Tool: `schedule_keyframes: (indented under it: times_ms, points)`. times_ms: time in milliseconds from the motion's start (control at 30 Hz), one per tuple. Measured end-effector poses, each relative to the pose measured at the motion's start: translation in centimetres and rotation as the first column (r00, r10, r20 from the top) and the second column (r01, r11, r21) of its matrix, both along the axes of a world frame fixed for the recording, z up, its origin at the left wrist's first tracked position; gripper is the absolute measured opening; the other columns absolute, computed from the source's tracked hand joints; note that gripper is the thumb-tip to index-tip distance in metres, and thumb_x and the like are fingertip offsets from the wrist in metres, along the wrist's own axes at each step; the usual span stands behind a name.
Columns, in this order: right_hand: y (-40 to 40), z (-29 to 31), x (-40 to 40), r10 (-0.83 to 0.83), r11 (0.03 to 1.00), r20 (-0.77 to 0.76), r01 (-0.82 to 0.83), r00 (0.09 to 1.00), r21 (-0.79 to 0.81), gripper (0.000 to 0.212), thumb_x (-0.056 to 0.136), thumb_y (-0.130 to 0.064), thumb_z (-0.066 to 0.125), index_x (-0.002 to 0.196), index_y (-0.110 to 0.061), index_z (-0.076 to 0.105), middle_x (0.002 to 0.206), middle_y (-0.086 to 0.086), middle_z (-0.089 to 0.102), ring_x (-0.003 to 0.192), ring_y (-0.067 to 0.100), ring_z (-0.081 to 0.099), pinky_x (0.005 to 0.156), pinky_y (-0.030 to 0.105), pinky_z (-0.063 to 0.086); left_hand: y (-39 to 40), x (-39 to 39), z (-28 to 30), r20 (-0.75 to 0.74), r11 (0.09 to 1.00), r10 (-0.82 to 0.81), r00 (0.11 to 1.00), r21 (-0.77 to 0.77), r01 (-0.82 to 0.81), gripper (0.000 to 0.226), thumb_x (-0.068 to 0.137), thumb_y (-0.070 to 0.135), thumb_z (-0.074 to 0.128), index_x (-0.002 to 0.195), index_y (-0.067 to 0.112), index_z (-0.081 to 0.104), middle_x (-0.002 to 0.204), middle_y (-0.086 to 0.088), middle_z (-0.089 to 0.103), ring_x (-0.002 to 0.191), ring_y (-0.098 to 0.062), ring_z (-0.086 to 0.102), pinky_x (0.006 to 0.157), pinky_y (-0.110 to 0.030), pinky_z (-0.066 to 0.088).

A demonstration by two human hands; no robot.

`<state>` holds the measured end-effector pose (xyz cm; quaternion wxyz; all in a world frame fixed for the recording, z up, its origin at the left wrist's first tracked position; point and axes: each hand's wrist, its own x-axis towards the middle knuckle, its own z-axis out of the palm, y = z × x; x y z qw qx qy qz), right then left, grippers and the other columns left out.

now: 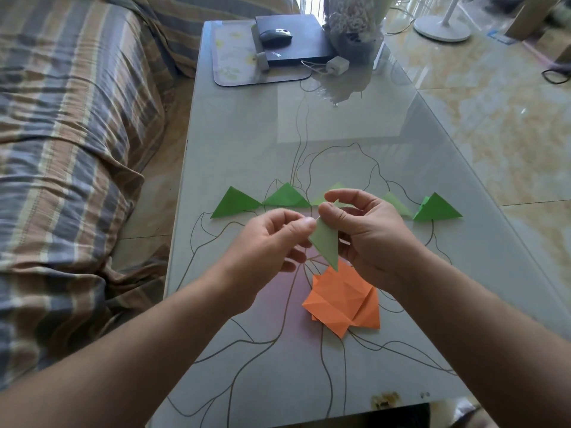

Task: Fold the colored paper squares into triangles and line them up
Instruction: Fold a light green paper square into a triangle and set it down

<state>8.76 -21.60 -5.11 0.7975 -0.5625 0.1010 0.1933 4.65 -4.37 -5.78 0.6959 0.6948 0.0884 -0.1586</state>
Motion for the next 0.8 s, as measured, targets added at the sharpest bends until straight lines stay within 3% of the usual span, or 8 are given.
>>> schedule_keyframes:
  times_ms: [67, 200, 333, 433, 533, 667, 800]
  points:
    - [0.0, -0.2, 0.1, -0.023, 1.0, 0.018, 0.024, 1.0, -0.009, 0.039, 0.067, -0.015, 0.082, 0.103, -0.01, 0.069, 0.077, 0.008, 0.069, 0.074, 0.027, 0.069, 0.075, 0.043, 0.056, -0.4, -0.4, 0.0, 0.005, 0.998, -0.048, 0.999, 0.037, 0.047, 0.034, 0.084, 0.049, 0.075, 0.096, 0.017, 0.072, 0.085, -0.003, 0.075, 0.078, -0.017, 0.067, 0.076, -0.036, 0.054]
    - [0.1, -0.3, 0.0, -0.022, 1.0, 0.024, 0.022, 0.999, 0.016, 0.034, 0.066, -0.017, 0.083, 0.096, -0.011, 0.069, 0.082, 0.011, 0.067, 0.082, 0.033, 0.068, 0.076, 0.043, 0.053, -0.7, -0.5, -0.2, 0.039, 0.997, -0.016, 0.999, 0.076, 0.013, 0.014, 0.092, 0.027, 0.075, 0.094, 0.014, 0.073, 0.083, -0.01, 0.075, 0.074, -0.014, 0.066, 0.068, -0.027, 0.054]
    - [-0.3, -0.2, 0.0, 0.019, 0.999, 0.038, -0.018, 0.999, -0.046, 0.02, 0.075, -0.012, 0.082, 0.091, -0.013, 0.07, 0.078, 0.008, 0.067, 0.064, 0.018, 0.06, 0.063, 0.029, 0.049, -0.3, -0.1, -0.5, 0.05, 0.992, 0.072, 0.996, 0.101, -0.077, 0.007, 0.1, 0.02, 0.065, 0.102, 0.015, 0.069, 0.085, 0.0, 0.075, 0.074, -0.012, 0.069, 0.074, -0.036, 0.056]
    - [-0.4, -0.5, 0.0, 0.102, 0.979, 0.079, -0.085, 0.992, -0.185, 0.016, 0.085, -0.002, 0.079, 0.098, -0.008, 0.072, 0.083, 0.011, 0.071, 0.066, 0.019, 0.061, 0.062, 0.027, 0.051, 0.0, 0.2, -0.7, 0.087, 0.985, 0.13, 0.988, 0.102, -0.139, 0.007, 0.1, 0.02, 0.066, 0.105, 0.017, 0.07, 0.087, 0.001, 0.075, 0.074, -0.013, 0.07, 0.071, -0.033, 0.057]
    - [-0.4, -0.8, -0.1, 0.142, 0.954, 0.1, -0.11, 0.985, -0.278, 0.017, 0.084, -0.002, 0.082, 0.098, -0.006, 0.074, 0.078, 0.009, 0.071, 0.068, 0.021, 0.061, 0.061, 0.028, 0.05, 0.3, 0.4, -0.7, 0.127, 0.98, 0.162, 0.979, 0.096, -0.175, 0.008, 0.099, 0.023, 0.068, 0.106, 0.018, 0.071, 0.087, -0.004, 0.075, 0.073, -0.015, 0.068, 0.07, -0.03, 0.059]
    - [-0.5, -1.1, 0.1, 0.102, 0.947, 0.125, -0.057, 0.987, -0.316, 0.016, 0.082, -0.003, 0.084, 0.094, -0.006, 0.074, 0.069, 0.007, 0.065, 0.061, 0.018, 0.059, 0.056, 0.025, 0.048, 0.6, 0.7, -0.7, 0.139, 0.98, 0.166, 0.976, 0.09, -0.18, 0.01, 0.099, 0.026, 0.067, 0.105, 0.019, 0.07, 0.076, -0.001, 0.07, 0.071, -0.015, 0.066, 0.074, -0.035, 0.061]
    - [-0.8, -1.2, 0.3, 0.06, 0.941, 0.121, -0.016, 0.991, -0.338, 0.02, 0.082, -0.005, 0.085, 0.097, -0.008, 0.073, 0.062, 0.002, 0.064, 0.058, 0.015, 0.06, 0.054, 0.022, 0.05, 0.7, 0.7, -0.8, 0.167, 0.976, 0.154, 0.974, 0.13, -0.176, 0.007, 0.093, 0.023, 0.075, 0.099, 0.021, 0.073, 0.084, -0.009, 0.075, 0.074, -0.016, 0.068, 0.079, -0.04, 0.062]
